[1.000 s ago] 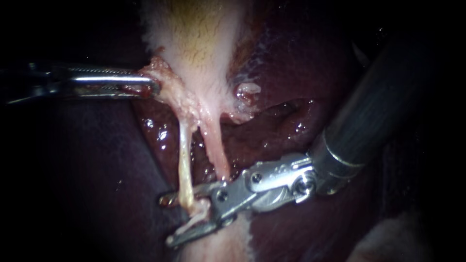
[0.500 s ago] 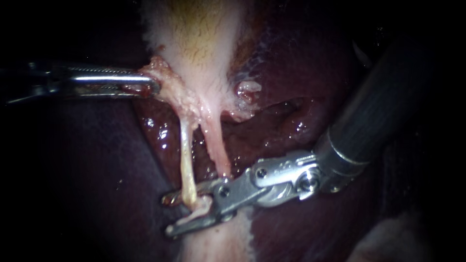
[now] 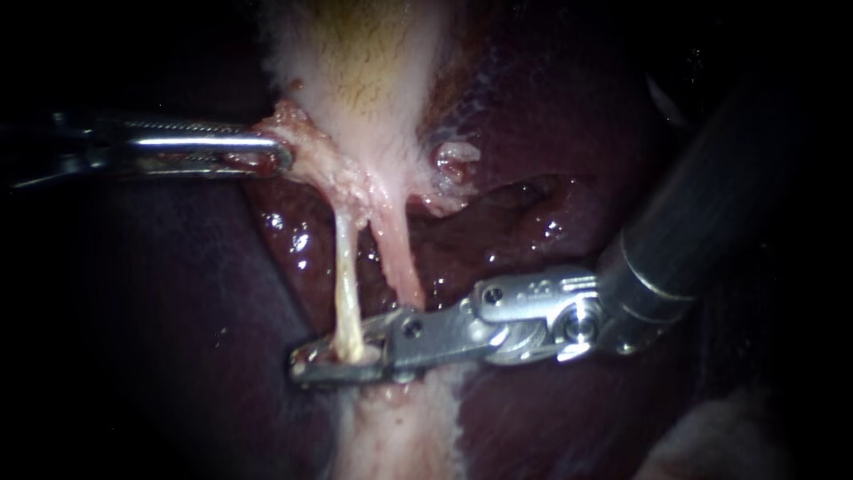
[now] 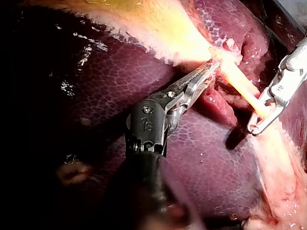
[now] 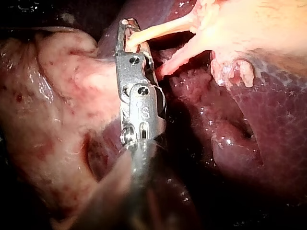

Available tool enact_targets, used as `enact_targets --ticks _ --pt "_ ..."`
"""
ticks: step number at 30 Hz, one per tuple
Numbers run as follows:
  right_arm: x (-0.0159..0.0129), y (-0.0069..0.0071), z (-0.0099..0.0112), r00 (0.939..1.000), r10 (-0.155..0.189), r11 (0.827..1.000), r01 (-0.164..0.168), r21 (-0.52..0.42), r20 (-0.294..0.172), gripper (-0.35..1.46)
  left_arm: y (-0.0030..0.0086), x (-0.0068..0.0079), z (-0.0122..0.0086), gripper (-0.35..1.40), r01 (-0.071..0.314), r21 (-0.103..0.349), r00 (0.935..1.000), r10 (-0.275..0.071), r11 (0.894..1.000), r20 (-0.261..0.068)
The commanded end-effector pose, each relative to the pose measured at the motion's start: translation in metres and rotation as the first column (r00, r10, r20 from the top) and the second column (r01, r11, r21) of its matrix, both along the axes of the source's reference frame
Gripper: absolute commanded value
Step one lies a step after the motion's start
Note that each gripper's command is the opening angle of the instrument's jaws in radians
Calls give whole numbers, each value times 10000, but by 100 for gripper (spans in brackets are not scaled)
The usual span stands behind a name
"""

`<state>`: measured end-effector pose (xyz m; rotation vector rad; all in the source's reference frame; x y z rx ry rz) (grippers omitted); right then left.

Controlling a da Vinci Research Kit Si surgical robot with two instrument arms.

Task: Clipping first clip left tube

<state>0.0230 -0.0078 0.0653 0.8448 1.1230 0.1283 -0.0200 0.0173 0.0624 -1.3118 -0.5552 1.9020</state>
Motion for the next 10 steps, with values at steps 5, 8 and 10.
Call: enact_targets --ticks 5,8,10 --pt "-1 -2 3 10000 -4 10000 4 98 65 -35 0 0 0 -35 -4 -1 10000 4 10000 1" --pt "-1 -1 3 10000 10 9999 -12 147 98 -35 1 0 1 -35 -7 0 10000 7 10000 3" --pt "-2 -1 4 10000 10 9999 -11 145 98 -35 1 1 2 -35 -9 0 10000 9 10000 5"
